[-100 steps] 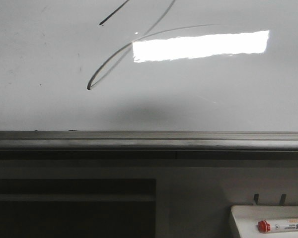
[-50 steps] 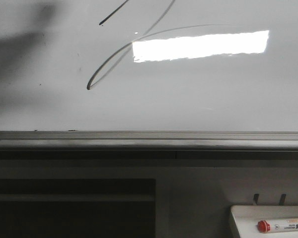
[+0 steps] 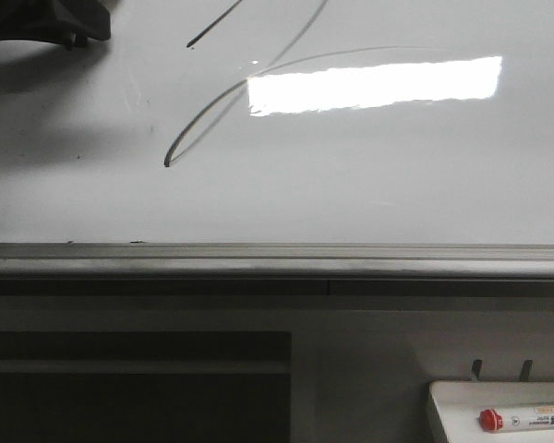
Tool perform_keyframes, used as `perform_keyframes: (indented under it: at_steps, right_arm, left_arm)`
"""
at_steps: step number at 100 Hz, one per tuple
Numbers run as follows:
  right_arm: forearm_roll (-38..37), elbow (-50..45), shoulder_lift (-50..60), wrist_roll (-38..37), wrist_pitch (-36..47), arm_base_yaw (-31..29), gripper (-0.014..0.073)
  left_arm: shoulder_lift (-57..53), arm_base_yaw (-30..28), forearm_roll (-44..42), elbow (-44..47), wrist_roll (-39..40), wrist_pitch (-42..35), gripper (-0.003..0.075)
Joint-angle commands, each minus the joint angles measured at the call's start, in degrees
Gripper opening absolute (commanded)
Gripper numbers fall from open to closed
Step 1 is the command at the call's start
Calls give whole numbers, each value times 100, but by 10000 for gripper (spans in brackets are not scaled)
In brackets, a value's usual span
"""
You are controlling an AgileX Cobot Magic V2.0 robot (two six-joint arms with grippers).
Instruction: Write number 2 on whiteboard
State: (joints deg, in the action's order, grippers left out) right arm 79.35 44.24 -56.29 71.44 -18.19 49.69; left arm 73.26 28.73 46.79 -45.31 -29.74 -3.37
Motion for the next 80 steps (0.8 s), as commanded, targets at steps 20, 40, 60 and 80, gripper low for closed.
perform_keyframes:
  at_steps: [20,40,60,80]
  right_arm:
    - [154,155,107,37,-8,-34,-66]
    - [157,155,107,37,-8,-34,-66]
    - [157,155,107,37,-43,-34,-66]
    - [-367,132,306,37,752,-34,-66]
  left_arm:
    - [4,-7,64,-130,40,-362,260]
    - [4,-7,64,-130,40,-344,306]
    - [-22,-7,64,-130,40,-272,451]
    - [-865,-7,-60,-130,-176,157,528]
